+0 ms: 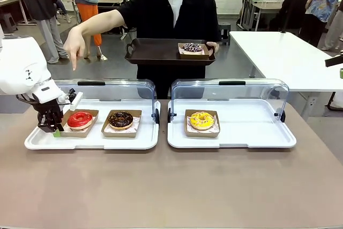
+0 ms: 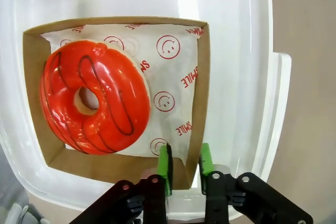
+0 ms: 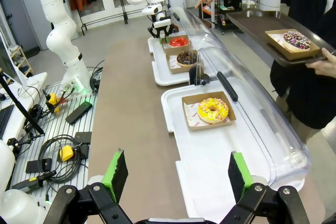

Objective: Provide the desired donut to the person.
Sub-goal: Pick up and lift the Paper togo box containing the Donut pointed at by the person.

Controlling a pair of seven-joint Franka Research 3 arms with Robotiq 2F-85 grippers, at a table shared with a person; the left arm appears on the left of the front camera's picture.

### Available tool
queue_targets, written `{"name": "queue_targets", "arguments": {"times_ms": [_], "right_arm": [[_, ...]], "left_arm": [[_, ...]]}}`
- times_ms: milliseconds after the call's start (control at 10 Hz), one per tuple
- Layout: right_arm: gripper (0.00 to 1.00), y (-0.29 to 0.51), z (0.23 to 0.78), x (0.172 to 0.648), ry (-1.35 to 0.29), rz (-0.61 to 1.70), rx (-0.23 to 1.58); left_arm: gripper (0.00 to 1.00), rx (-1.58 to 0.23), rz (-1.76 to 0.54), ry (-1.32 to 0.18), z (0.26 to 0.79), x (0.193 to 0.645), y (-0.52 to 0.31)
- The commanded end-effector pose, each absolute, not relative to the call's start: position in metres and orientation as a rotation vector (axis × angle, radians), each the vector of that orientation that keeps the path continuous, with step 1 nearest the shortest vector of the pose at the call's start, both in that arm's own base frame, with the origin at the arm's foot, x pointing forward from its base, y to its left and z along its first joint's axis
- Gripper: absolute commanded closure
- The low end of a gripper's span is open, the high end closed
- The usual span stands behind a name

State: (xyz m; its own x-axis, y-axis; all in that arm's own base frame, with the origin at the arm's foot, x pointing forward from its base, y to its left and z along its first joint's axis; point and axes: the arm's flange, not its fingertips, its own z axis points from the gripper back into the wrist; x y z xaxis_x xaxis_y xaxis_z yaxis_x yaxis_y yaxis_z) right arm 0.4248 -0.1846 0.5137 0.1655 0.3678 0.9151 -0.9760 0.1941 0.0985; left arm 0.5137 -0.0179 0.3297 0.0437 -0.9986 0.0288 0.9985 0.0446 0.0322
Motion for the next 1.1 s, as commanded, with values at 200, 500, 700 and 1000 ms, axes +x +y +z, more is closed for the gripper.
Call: {"name": "queue_targets", "arguments": {"times_ms": [200, 500, 700, 1000], "right_arm": [[0.0, -0.182, 0.513, 0.425, -0.899, 1.137, 0.875], [0.0, -0.182, 0.513, 0.425, -0.899, 1.137, 0.875], [0.0, -0.182, 0.513, 0.425, -0.899, 1.137, 0.875], [0.0, -0.182, 0.513, 0.425, -0.899, 1.137, 0.875]], "left_arm": [[1.0, -0.014, -1.536, -0.045, 0.328, 0.516, -0.015], [1.0, -0.002, -1.599, -0.054, 0.337, 0.511, -0.017], [1.0, -0.007, -1.656, -0.043, 0.372, 0.494, -0.017], [1.0, -0.024, -1.693, -0.023, 0.451, 0.445, -0.018]]}}
